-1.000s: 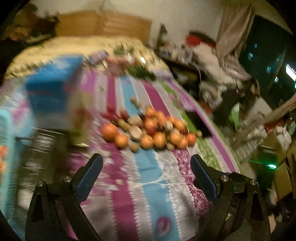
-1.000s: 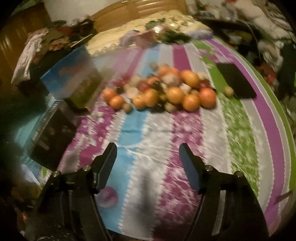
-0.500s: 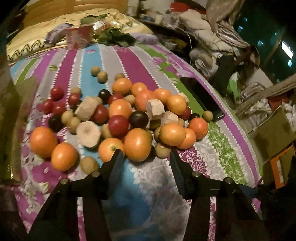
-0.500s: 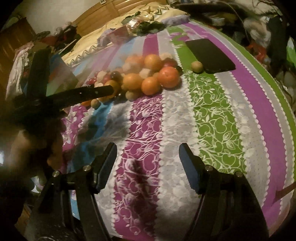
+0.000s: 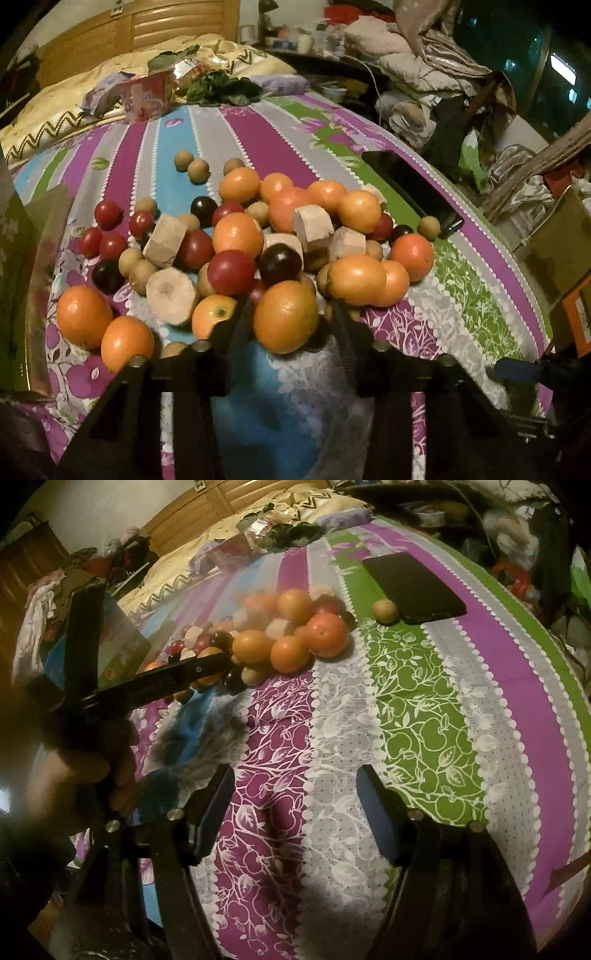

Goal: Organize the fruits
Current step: 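Grasp an orange with the left tool while the right tool grasps a yellow orange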

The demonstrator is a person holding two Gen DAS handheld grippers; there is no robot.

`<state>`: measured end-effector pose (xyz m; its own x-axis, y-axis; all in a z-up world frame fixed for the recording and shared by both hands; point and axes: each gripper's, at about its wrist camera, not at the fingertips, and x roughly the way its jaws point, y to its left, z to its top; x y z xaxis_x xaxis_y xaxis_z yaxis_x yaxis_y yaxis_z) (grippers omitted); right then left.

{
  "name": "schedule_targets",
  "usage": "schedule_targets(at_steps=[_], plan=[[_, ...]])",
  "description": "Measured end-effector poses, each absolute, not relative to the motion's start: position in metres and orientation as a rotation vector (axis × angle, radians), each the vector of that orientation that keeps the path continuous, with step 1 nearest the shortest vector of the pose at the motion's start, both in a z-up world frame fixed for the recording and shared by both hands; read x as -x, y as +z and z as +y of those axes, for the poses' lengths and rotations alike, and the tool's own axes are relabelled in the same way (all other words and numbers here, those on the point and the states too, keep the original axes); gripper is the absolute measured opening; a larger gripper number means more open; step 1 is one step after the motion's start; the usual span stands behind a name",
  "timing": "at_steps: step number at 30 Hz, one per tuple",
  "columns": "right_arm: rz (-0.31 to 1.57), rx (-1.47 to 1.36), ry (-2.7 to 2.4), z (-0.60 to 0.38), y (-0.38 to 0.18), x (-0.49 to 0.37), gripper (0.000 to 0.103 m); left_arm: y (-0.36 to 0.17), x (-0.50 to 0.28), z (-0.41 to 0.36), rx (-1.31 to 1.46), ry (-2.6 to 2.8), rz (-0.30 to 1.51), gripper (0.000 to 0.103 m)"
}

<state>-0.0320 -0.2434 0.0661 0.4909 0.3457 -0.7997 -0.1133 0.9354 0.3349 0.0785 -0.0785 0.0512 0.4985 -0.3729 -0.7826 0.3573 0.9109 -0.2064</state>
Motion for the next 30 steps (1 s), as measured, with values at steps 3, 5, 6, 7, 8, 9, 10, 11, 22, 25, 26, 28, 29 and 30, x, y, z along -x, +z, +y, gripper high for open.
schedule_targets(at_steps=[3, 5, 6, 7, 8, 9, 10, 11, 22, 25, 26, 28, 29, 30], plan=[[1.025, -0.249, 0.294, -0.241, 0.066, 0.030, 0.057, 0.051, -0.069, -0.069, 0.062, -0.452, 0.966, 0.038], [1.025, -0.242, 0.302, -0.238, 0.066, 0.029, 0.055, 0.051, -0.057, -0.063, 0.077, -0.457, 0.972, 0.038], [1.023, -0.239, 0.304, -0.236, 0.067, 0.029, 0.055, 0.051, -0.050, -0.060, 0.074, -0.449, 0.990, 0.038], [1.021, -0.236, 0.306, -0.235, 0.067, 0.029, 0.055, 0.050, -0.042, -0.056, 0.062, -0.435, 1.017, 0.038], [1.020, -0.234, 0.309, -0.234, 0.068, 0.028, 0.055, 0.048, -0.035, -0.052, 0.066, -0.434, 1.040, 0.038], [1.020, -0.231, 0.312, -0.233, 0.067, 0.028, 0.055, 0.046, -0.028, -0.047, 0.081, -0.439, 1.062, 0.038], [1.022, -0.228, 0.316, -0.231, 0.067, 0.027, 0.055, 0.042, -0.021, -0.043, 0.087, -0.435, 1.087, 0.038], [1.024, -0.224, 0.321, -0.230, 0.066, 0.025, 0.055, 0.038, -0.016, -0.040, 0.089, -0.432, 1.099, 0.038], [0.980, -0.077, 0.394, -0.205, 0.079, -0.009, 0.055, 0.022, -0.010, -0.032, 0.150, -0.446, 1.037, 0.038], [0.959, -0.016, 0.413, -0.199, 0.082, -0.025, 0.055, 0.022, -0.010, -0.031, 0.158, -0.445, 1.036, 0.038], [0.954, 0.004, 0.423, -0.196, 0.082, -0.032, 0.055, 0.022, -0.010, -0.029, 0.165, -0.444, 1.037, 0.037], [0.955, 0.029, 0.443, -0.193, 0.080, -0.043, 0.055, 0.023, -0.011, -0.028, 0.175, -0.444, 1.039, 0.037], [0.958, 0.042, 0.455, -0.192, 0.079, -0.048, 0.055, 0.023, -0.011, -0.028, 0.177, -0.443, 1.039, 0.037], [0.959, 0.059, 0.464, -0.190, 0.078, -0.053, 0.055, 0.023, -0.011, -0.028, 0.180, -0.441, 1.040, 0.037]])
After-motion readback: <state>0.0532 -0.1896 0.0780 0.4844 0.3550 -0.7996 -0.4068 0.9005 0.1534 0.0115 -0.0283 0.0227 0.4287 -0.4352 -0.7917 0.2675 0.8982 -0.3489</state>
